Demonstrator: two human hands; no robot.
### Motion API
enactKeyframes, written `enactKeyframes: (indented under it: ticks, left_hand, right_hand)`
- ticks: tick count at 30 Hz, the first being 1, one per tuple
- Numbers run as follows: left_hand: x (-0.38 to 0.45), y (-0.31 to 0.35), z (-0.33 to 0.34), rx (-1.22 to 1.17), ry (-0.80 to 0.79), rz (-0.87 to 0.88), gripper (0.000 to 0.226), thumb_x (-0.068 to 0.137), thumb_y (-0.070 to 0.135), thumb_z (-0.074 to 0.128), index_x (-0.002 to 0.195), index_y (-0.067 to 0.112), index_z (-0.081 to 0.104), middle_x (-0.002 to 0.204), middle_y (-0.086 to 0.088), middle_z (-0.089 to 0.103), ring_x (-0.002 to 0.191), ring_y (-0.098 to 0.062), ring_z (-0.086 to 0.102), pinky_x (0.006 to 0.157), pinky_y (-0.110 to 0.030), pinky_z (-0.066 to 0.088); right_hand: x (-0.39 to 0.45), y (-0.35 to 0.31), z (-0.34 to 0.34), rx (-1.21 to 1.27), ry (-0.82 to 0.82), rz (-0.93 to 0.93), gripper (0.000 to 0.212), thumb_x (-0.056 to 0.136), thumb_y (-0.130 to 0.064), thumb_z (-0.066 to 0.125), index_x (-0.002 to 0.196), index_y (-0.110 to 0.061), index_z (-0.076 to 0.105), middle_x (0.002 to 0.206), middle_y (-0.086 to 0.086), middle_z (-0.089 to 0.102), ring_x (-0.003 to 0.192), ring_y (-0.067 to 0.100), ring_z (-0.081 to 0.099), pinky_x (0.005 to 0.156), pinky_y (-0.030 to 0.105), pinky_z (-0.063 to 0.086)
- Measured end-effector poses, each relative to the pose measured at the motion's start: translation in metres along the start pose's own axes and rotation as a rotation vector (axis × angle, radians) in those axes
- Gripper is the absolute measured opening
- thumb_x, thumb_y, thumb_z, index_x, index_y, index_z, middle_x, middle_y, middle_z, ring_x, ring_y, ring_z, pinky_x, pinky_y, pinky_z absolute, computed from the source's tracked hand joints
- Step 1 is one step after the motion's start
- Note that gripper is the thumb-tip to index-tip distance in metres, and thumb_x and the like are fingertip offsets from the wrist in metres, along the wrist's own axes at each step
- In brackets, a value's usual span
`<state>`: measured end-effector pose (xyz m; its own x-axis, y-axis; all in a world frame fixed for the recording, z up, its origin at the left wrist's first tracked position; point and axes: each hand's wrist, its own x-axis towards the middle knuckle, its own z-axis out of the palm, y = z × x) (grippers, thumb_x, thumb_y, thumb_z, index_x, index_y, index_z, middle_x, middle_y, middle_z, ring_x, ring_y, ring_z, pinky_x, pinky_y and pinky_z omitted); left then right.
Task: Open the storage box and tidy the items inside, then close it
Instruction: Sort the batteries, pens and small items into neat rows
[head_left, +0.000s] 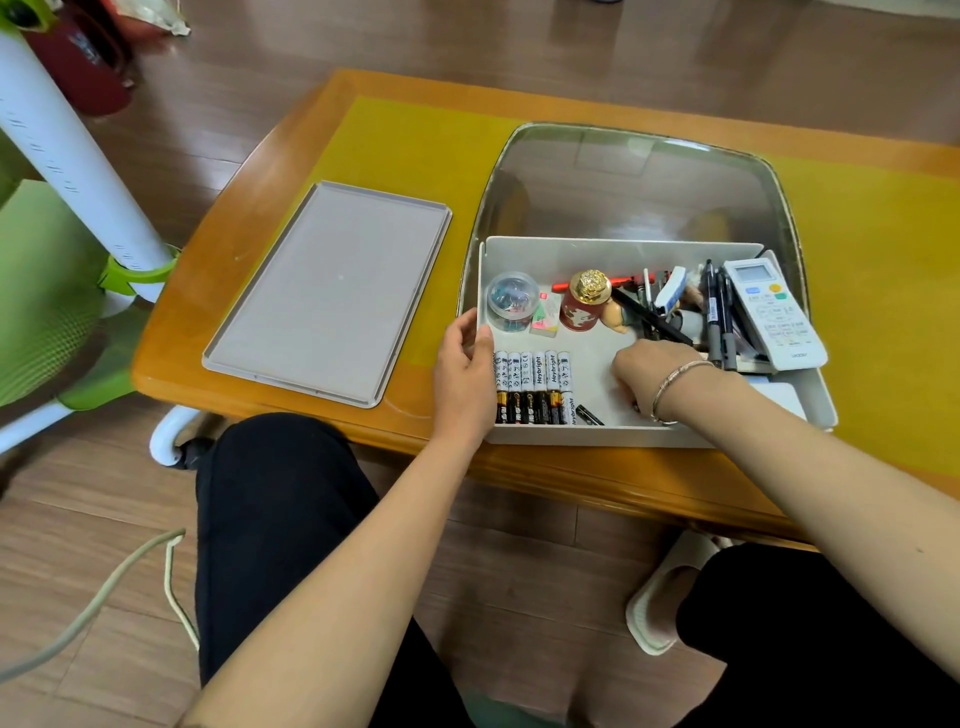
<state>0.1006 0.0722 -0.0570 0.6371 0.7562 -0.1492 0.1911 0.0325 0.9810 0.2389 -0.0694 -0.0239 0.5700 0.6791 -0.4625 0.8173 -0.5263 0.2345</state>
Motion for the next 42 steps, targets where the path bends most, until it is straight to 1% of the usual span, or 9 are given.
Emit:
enactKeyframes:
  ticks: [4, 7, 9, 12, 16, 26, 31, 36, 42]
  left_hand:
    - [0.000, -0.001, 0.000, 0.112, -0.011, 0.047, 0.036, 0.101, 0.030, 0.041, 0.134, 0.017, 0.045, 0.125, 0.000, 0.057, 0.114, -0.012, 0.055, 0.082, -0.022, 0.053]
    - [-0.002, 0.003, -0.002, 0.340, 0.050, 0.200, 0.038, 0.100, 0.022, 0.043, 0.138, 0.016, 0.040, 0.137, -0.002, 0.046, 0.127, -0.014, 0.040, 0.105, -0.028, 0.037]
    - [-0.004, 0.010, -0.002, 0.569, 0.086, 0.345, 0.044, 0.097, 0.015, 0.048, 0.140, 0.016, 0.037, 0.143, -0.003, 0.039, 0.133, -0.016, 0.031, 0.105, -0.027, 0.027]
    - [-0.004, 0.017, 0.000, 0.910, 0.014, 0.568, 0.045, 0.092, 0.012, 0.055, 0.135, 0.019, 0.045, 0.144, -0.006, 0.040, 0.136, -0.025, 0.029, 0.110, -0.040, 0.024]
    - [0.001, 0.025, 0.005, 1.014, -0.154, 0.686, 0.029, 0.091, 0.015, 0.059, 0.120, 0.019, 0.060, 0.131, -0.003, 0.054, 0.134, -0.025, 0.034, 0.115, -0.041, 0.015]
    - [0.016, 0.032, 0.045, 1.121, -0.750, 0.716, 0.036, 0.085, 0.039, 0.068, 0.117, 0.026, 0.061, 0.113, 0.001, 0.062, 0.106, -0.022, 0.047, 0.085, -0.033, 0.033]
    - [0.018, 0.026, 0.069, 1.262, -0.944, 0.717, 0.026, 0.084, 0.027, 0.069, 0.108, 0.024, 0.062, 0.105, 0.001, 0.060, 0.102, -0.022, 0.049, 0.074, -0.031, 0.025]
    - [0.024, 0.023, 0.084, 1.301, -0.898, 0.756, 0.008, 0.088, 0.023, 0.064, 0.096, 0.022, 0.062, 0.099, 0.000, 0.061, 0.097, -0.022, 0.053, 0.075, -0.031, 0.030]
    - [0.017, 0.028, 0.100, 1.100, -0.950, 0.825, 0.029, 0.081, 0.044, 0.070, 0.100, 0.022, 0.062, 0.096, 0.004, 0.060, 0.091, -0.018, 0.053, 0.068, -0.028, 0.031]
  right_hand:
    - [0.003, 0.002, 0.000, 0.267, 0.017, -0.055, 0.010, 0.079, -0.010, 0.063, 0.079, -0.020, 0.063, 0.078, -0.006, 0.061, 0.084, 0.020, 0.062, 0.071, 0.026, 0.049]
    - [-0.004, 0.007, -0.005, 0.361, -0.032, -0.076, 0.021, 0.071, -0.020, 0.078, 0.073, -0.022, 0.057, 0.065, -0.014, 0.052, 0.063, 0.011, 0.057, 0.060, 0.021, 0.044]
    - [-0.007, 0.011, -0.007, 0.331, -0.086, -0.080, 0.019, 0.070, -0.020, 0.078, 0.069, -0.023, 0.059, 0.066, -0.012, 0.058, 0.060, 0.007, 0.058, 0.058, 0.020, 0.048]
    - [-0.009, 0.010, -0.007, 0.185, -0.169, -0.077, 0.004, 0.078, -0.017, 0.069, 0.081, -0.020, 0.069, 0.086, 0.000, 0.069, 0.082, 0.020, 0.065, 0.074, 0.028, 0.053]
    - [-0.005, 0.005, -0.006, 0.177, -0.201, -0.066, 0.010, 0.080, -0.019, 0.067, 0.086, -0.014, 0.072, 0.091, 0.006, 0.071, 0.084, 0.024, 0.065, 0.074, 0.028, 0.053]
    - [-0.014, 0.023, -0.004, 0.416, 0.010, 0.019, 0.010, 0.082, -0.020, 0.070, 0.074, -0.020, 0.064, 0.073, -0.004, 0.065, 0.060, 0.011, 0.063, 0.070, 0.025, 0.053]
    - [-0.044, 0.053, -0.012, 0.616, 0.097, 0.138, 0.022, 0.087, -0.003, 0.054, 0.076, -0.018, 0.066, 0.061, -0.006, 0.065, 0.046, 0.006, 0.061, 0.043, 0.005, 0.039]
    - [-0.067, 0.060, -0.006, 0.694, 0.093, 0.206, 0.023, 0.090, -0.002, 0.050, 0.086, -0.017, 0.067, 0.078, 0.000, 0.068, 0.068, 0.012, 0.068, 0.073, 0.021, 0.049]
    - [-0.066, 0.054, 0.001, 0.619, -0.016, 0.198, 0.024, 0.089, -0.002, 0.052, 0.092, -0.015, 0.071, 0.085, -0.002, 0.068, 0.088, 0.015, 0.063, 0.093, 0.021, 0.039]
